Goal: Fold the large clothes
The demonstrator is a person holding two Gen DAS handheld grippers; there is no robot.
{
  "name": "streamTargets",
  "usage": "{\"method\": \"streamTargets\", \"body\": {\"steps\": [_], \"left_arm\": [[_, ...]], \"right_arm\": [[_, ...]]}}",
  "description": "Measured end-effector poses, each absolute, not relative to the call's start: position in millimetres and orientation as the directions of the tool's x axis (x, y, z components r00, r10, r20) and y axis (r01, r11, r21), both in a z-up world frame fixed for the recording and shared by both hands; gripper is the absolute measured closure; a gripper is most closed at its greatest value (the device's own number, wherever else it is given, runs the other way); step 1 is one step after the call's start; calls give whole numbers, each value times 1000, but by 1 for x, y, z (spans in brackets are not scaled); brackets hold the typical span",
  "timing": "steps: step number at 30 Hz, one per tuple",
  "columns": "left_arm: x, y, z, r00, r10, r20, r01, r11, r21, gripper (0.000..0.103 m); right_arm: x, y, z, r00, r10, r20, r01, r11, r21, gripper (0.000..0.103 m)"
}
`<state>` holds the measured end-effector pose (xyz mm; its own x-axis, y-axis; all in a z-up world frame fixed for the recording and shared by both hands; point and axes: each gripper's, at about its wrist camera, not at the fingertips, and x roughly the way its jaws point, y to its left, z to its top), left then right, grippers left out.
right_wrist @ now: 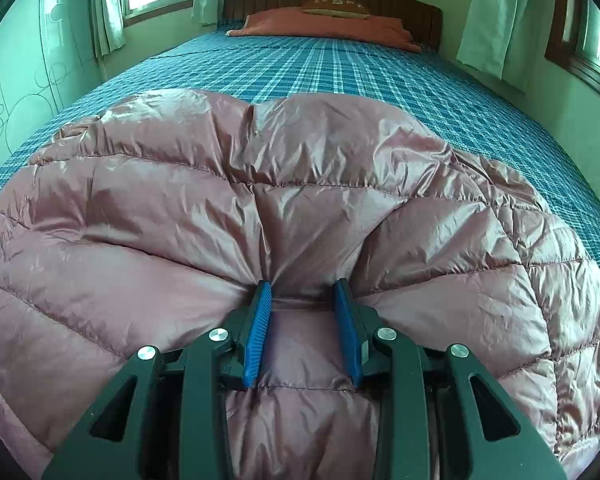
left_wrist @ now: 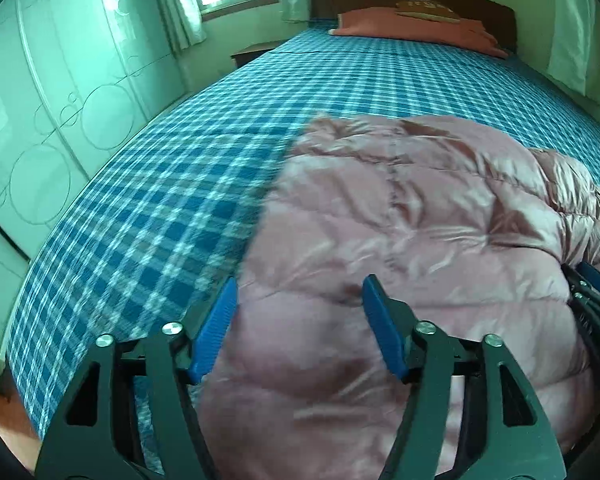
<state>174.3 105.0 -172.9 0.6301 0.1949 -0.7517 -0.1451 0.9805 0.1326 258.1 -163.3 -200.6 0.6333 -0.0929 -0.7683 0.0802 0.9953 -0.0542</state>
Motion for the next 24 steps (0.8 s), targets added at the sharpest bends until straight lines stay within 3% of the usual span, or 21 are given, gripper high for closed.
{"method": "streamTargets", "body": {"steps": [3, 8, 17, 24], "left_arm": [[169, 132, -173, 611, 163, -775, -184, 981, 61, 30], [170, 173, -186, 586, -44, -809, -195, 961, -194, 25], [201, 175, -217, 531, -436, -726, -110, 815, -570, 25], [214, 157, -217, 537, -427, -728, -87, 830, -551, 25]], "right_arm": [[257, -164, -200, 636, -92, -766, 80, 995, -53, 69], [255, -163, -200, 640, -98, -762, 81, 995, -60, 69], [254, -161, -200, 643, -103, -759, 83, 994, -65, 69], [252, -158, -199, 646, -110, -756, 86, 994, -71, 69]]}}
